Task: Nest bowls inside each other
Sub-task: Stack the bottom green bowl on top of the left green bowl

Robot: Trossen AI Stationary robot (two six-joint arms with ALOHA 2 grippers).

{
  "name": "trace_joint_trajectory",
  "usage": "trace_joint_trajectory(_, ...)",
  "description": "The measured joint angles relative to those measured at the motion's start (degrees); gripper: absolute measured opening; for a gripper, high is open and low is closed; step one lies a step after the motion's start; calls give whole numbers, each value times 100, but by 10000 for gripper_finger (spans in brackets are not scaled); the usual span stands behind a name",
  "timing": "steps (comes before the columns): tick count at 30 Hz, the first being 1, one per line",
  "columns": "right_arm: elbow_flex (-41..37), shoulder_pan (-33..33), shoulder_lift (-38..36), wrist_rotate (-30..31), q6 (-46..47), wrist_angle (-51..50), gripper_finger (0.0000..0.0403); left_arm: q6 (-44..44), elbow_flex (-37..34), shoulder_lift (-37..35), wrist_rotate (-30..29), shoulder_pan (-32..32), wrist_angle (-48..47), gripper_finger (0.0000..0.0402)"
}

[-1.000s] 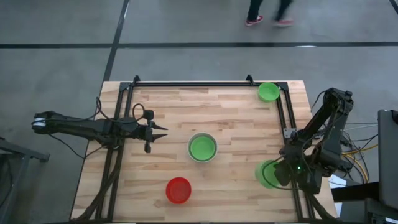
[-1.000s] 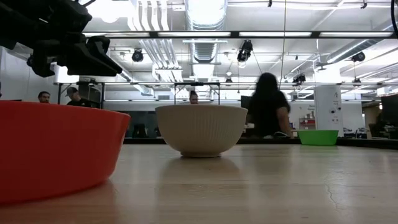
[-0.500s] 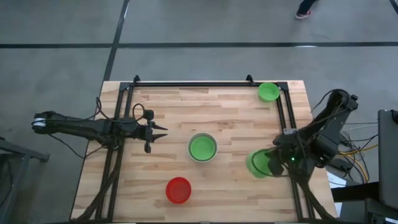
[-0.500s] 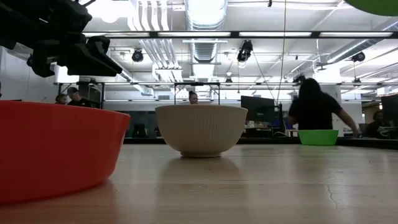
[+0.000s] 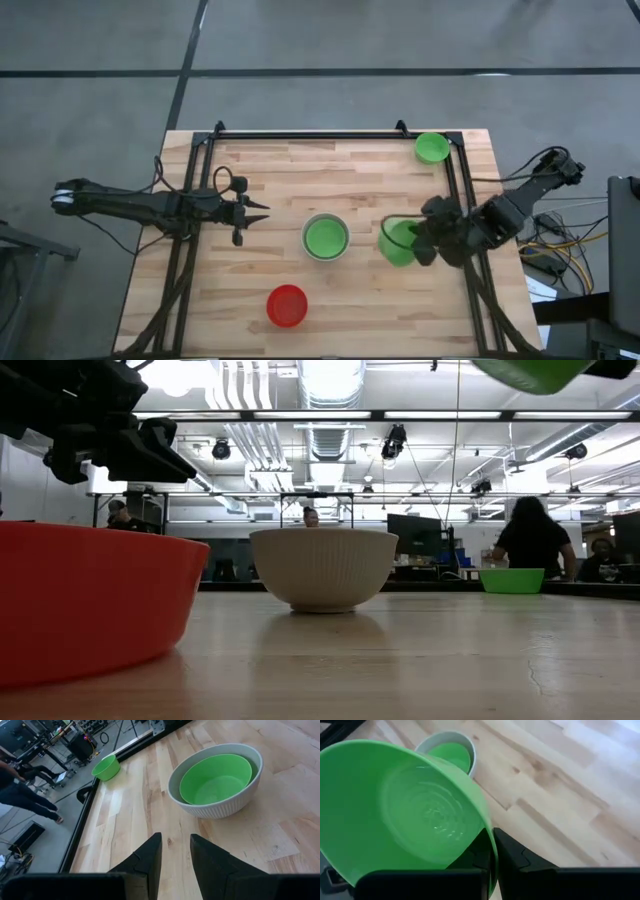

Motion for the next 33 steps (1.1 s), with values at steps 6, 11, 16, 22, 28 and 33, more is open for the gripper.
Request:
trace_joint_trajectory(6,-62,-942,4,-498,-907,563,8,0,0,0,-1,0,0,108)
trace_joint_trajectory(11,-129,-1603,52,-919,-1541,1038,8,1,0,0,-2,-1,0,108)
trace_joint_trajectory(16,-136,-2118,313,-1332,-2114,1440,8,1,0,0,-2,-1,-8,108)
trace_joint_trajectory(22,-136,-2681,737,-1949,-2608,1835,8,1,0,0,-1,-1,-20,108)
trace_joint_trajectory(28,-136,-3197,1100,-2553,-2850,2188,8,-1,0,0,-1,-1,-22,108)
trace_joint_trajectory(33,122,-3524,1497,-2960,-3021,2210,8,-1,0,0,0,-1,-22,108)
